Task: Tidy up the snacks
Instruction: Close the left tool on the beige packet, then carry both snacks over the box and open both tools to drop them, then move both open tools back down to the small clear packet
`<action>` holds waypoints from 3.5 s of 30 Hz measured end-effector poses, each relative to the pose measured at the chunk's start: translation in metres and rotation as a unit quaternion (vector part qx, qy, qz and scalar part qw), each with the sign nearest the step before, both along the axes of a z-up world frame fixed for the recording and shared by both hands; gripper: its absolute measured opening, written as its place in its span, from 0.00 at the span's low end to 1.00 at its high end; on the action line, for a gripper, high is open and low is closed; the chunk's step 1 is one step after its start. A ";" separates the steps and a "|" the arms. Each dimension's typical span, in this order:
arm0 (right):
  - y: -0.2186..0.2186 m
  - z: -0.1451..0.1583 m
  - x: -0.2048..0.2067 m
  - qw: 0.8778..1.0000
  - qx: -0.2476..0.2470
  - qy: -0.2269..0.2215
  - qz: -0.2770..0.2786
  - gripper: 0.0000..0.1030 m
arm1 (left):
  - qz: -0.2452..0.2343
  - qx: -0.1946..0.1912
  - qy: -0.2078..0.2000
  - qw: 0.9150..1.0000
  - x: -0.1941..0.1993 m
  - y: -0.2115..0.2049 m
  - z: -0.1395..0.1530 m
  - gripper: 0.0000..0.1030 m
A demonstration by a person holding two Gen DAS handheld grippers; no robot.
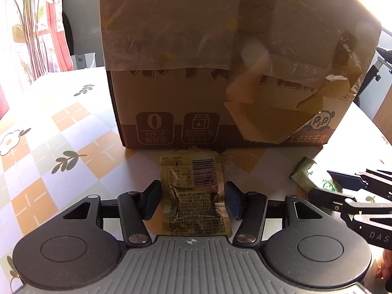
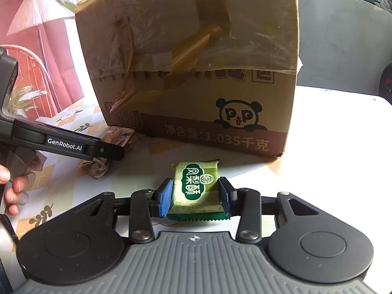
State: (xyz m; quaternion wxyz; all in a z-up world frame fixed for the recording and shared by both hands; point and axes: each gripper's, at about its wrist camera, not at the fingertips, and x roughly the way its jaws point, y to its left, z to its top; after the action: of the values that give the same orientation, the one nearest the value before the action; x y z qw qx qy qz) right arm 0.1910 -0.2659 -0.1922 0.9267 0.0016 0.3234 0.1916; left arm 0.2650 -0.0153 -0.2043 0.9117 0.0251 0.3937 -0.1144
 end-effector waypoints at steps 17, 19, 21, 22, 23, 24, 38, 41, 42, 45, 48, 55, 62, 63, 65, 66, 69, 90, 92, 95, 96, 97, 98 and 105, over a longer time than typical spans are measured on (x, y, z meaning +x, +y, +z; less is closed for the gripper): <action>0.001 0.000 -0.001 1.000 -0.001 0.000 0.002 0.42 | -0.007 -0.013 -0.024 1.000 -0.040 0.000 -0.003 0.57; 0.002 0.000 -0.001 1.000 -0.002 0.000 0.003 0.43 | -0.010 -0.007 -0.026 1.000 -0.039 -0.002 -0.005 0.57; 0.002 0.000 0.000 1.000 0.000 0.000 0.006 0.43 | -0.009 -0.003 -0.029 1.000 -0.039 -0.003 -0.006 0.57; 0.001 0.000 0.001 1.000 0.002 0.001 0.006 0.43 | -0.009 -0.001 -0.030 1.000 -0.040 -0.004 -0.006 0.57; 0.000 0.000 0.001 1.000 0.004 0.002 0.006 0.43 | -0.009 0.001 -0.031 0.999 -0.040 -0.004 -0.006 0.57; 0.000 0.000 0.001 1.000 0.004 0.002 0.006 0.43 | -0.009 0.001 -0.031 0.999 -0.040 -0.004 -0.006 0.57; 0.000 0.004 -0.009 1.000 0.006 -0.011 0.011 0.41 | -0.017 -0.026 -0.042 0.999 -0.049 0.002 0.005 0.46; -0.002 0.007 -0.012 1.000 0.011 -0.016 0.010 0.41 | -0.020 -0.031 -0.054 0.998 -0.051 0.003 0.013 0.46; -0.003 0.008 -0.013 1.000 0.013 -0.018 0.009 0.41 | -0.021 -0.031 -0.062 0.997 -0.052 0.004 0.017 0.46; -0.006 0.017 -0.019 0.999 0.020 -0.026 0.006 0.41 | -0.021 -0.037 -0.089 0.995 -0.056 0.009 0.035 0.46; -0.011 0.033 -0.026 0.998 0.034 -0.045 0.008 0.41 | -0.027 -0.047 -0.117 0.992 -0.060 0.013 0.057 0.46; -0.016 0.089 -0.042 0.990 0.062 -0.126 0.022 0.41 | -0.066 -0.068 -0.196 0.976 -0.068 0.011 0.116 0.46; -0.022 0.156 -0.015 0.975 0.098 -0.197 0.015 0.41 | -0.082 -0.074 -0.259 0.960 -0.041 -0.009 0.171 0.46; -0.023 0.163 -0.008 0.975 0.099 -0.201 0.009 0.41 | -0.081 -0.077 -0.262 0.959 -0.034 -0.013 0.177 0.46; -0.027 0.175 0.012 0.974 0.101 -0.203 -0.004 0.41 | -0.080 -0.081 -0.267 0.957 -0.015 -0.021 0.186 0.46; -0.028 0.178 0.021 0.974 0.100 -0.204 -0.011 0.41 | -0.077 -0.084 -0.266 0.957 -0.006 -0.025 0.189 0.46; -0.027 0.185 0.053 0.977 0.081 -0.193 -0.030 0.41 | -0.069 -0.090 -0.255 0.960 0.021 -0.036 0.193 0.46; -0.032 0.170 0.047 0.982 0.071 -0.166 -0.051 0.45 | -0.104 -0.068 -0.178 0.976 0.052 -0.032 0.183 0.65; -0.036 0.166 0.035 0.981 0.084 -0.167 -0.053 0.45 | -0.104 -0.072 -0.176 0.976 0.049 -0.026 0.182 0.65; -0.040 0.159 0.015 0.978 0.104 -0.170 -0.054 0.45 | -0.100 -0.095 -0.169 0.976 0.039 -0.009 0.180 0.64; -0.041 0.156 0.008 0.978 0.106 -0.172 -0.054 0.45 | -0.099 -0.102 -0.166 0.976 0.035 -0.006 0.179 0.64; -0.042 0.153 0.002 0.978 0.107 -0.173 -0.054 0.45 | -0.099 -0.110 -0.163 0.975 0.030 -0.001 0.176 0.64; -0.042 0.150 -0.006 0.977 0.107 -0.174 -0.054 0.45 | -0.100 -0.115 -0.161 0.975 0.026 0.001 0.174 0.64; -0.036 0.121 -0.027 0.985 0.087 -0.144 -0.045 0.45 | -0.110 -0.126 -0.126 0.978 0.003 0.018 0.138 0.62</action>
State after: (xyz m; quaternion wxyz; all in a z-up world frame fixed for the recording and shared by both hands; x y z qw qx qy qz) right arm 0.1644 -0.3017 -0.0709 0.9676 0.0689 0.1684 0.1748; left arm 0.2675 0.0022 -0.0663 0.9316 -0.0327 0.2533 -0.2587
